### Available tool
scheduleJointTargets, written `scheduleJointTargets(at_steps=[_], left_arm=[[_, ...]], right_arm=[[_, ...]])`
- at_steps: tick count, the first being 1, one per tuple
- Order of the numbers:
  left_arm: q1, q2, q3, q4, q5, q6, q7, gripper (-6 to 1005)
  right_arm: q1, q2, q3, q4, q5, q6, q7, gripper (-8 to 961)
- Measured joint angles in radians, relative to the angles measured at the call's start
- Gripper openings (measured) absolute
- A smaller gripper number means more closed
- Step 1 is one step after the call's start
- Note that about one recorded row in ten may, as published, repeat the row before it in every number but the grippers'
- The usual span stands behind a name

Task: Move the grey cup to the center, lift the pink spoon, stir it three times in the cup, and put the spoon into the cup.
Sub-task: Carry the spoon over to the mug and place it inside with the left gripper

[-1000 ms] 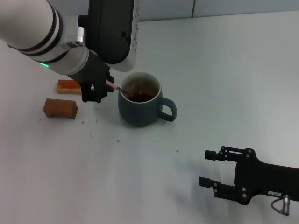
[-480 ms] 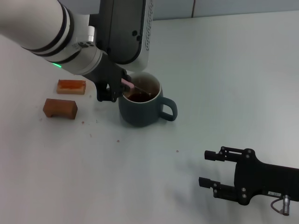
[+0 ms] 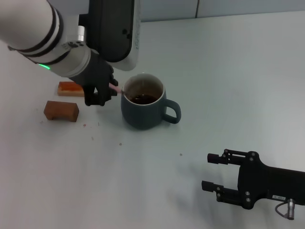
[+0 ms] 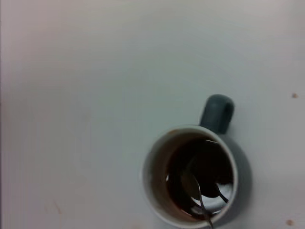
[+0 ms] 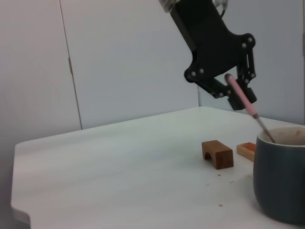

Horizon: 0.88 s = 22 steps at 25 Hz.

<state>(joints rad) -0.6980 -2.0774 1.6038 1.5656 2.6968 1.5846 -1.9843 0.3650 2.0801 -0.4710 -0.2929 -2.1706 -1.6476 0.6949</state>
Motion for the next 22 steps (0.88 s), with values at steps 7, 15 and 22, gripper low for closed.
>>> scheduleJointTargets(at_steps=[7,15,22], left_arm=[[0.0,-0.001,0.01,0.008,-0.036,0.006,0.009,172],[0.0,-0.001,0.033,-0.034,-0.034,-0.098,0.01,174],[0.0,0.001,0.012,-0.05,-0.011,-0.091,0.002,176]], right_arm=[[0.002,0.0,0.0,0.0,0.0,0.0,0.003,638],[0.003,0.0,0.0,0.0,0.0,0.0,0.009,639],[0.002,0.0,0.0,0.0,0.0,0.0,0.009,638]])
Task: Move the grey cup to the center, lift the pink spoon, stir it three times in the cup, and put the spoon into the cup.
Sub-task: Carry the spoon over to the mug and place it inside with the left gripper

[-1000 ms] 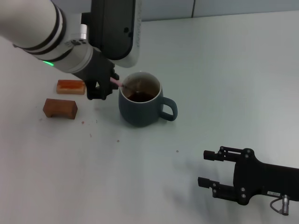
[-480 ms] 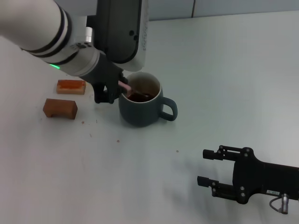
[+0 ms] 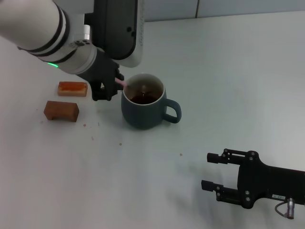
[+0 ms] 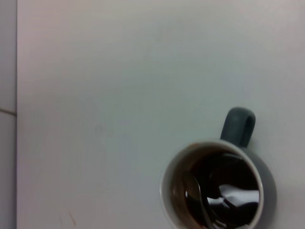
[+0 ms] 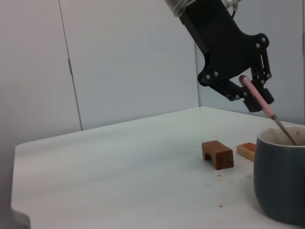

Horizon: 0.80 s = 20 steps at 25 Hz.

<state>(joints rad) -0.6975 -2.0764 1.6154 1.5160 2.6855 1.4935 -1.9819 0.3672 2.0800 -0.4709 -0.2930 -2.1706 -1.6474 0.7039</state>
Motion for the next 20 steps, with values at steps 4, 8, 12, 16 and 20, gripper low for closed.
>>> scheduleJointTargets(at_steps=[4,8,12,16,20], left_arm=[[0.011,0.001,0.002,0.004,-0.01,0.021,-0.002,177],[0.022,0.0,0.013,0.007,-0.02,0.017,-0.002,178],[0.028,-0.001,0.019,0.009,-0.037,-0.002,-0.007,180],[0.029,0.0,0.017,0.008,-0.048,-0.017,-0.029,181],[0.024,-0.001,0.019,-0.009,-0.049,-0.017,-0.059,182]], right_arm=[[0.001,0.0,0.0,0.0,0.0,0.001,0.0,638],[0.001,-0.001,0.0,0.0,0.0,0.001,0.0,638],[0.001,-0.001,0.0,0.0,0.0,0.001,0.0,639],[0.002,-0.002,0.0,0.0,0.0,0.0,0.0,639],[0.002,-0.002,0.0,-0.001,0.0,0.0,0.0,639]])
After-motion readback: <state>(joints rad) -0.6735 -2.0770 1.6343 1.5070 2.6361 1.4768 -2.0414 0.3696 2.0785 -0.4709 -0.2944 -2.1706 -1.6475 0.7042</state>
